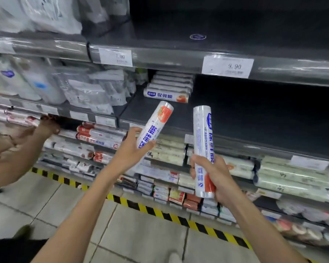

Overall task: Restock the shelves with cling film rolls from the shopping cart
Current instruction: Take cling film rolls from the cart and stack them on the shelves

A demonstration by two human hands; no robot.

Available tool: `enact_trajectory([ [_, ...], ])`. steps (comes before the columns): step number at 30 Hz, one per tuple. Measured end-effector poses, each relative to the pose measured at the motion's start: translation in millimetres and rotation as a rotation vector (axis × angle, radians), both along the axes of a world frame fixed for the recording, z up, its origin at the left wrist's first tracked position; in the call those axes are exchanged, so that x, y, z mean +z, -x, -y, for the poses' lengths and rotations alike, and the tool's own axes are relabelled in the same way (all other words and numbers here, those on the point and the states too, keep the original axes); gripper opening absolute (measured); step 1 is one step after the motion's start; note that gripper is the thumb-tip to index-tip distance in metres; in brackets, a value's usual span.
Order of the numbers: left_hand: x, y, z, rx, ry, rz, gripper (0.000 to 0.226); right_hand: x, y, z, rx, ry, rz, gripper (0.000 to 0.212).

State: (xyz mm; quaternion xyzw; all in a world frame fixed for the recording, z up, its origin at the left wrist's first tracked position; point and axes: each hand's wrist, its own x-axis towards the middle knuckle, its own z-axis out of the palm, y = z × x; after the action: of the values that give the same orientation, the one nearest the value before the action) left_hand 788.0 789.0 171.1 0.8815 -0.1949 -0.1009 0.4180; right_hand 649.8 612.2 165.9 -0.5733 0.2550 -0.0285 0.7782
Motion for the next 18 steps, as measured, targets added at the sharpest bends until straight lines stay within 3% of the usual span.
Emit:
enact_trajectory([
  [10,-27.7,-193.1,51.6,-0.374,-0.402,0.481,0.055,-10.6,-70.9,-5.3,-0.193,-0.044,0.013,0.025],
  [18,-67.5,-246.4,99.6,-0.497,-0.332,0.597,0.055,-27.8,-92.3,-15.3,-0.306,-0.025,0.144,0.021],
])
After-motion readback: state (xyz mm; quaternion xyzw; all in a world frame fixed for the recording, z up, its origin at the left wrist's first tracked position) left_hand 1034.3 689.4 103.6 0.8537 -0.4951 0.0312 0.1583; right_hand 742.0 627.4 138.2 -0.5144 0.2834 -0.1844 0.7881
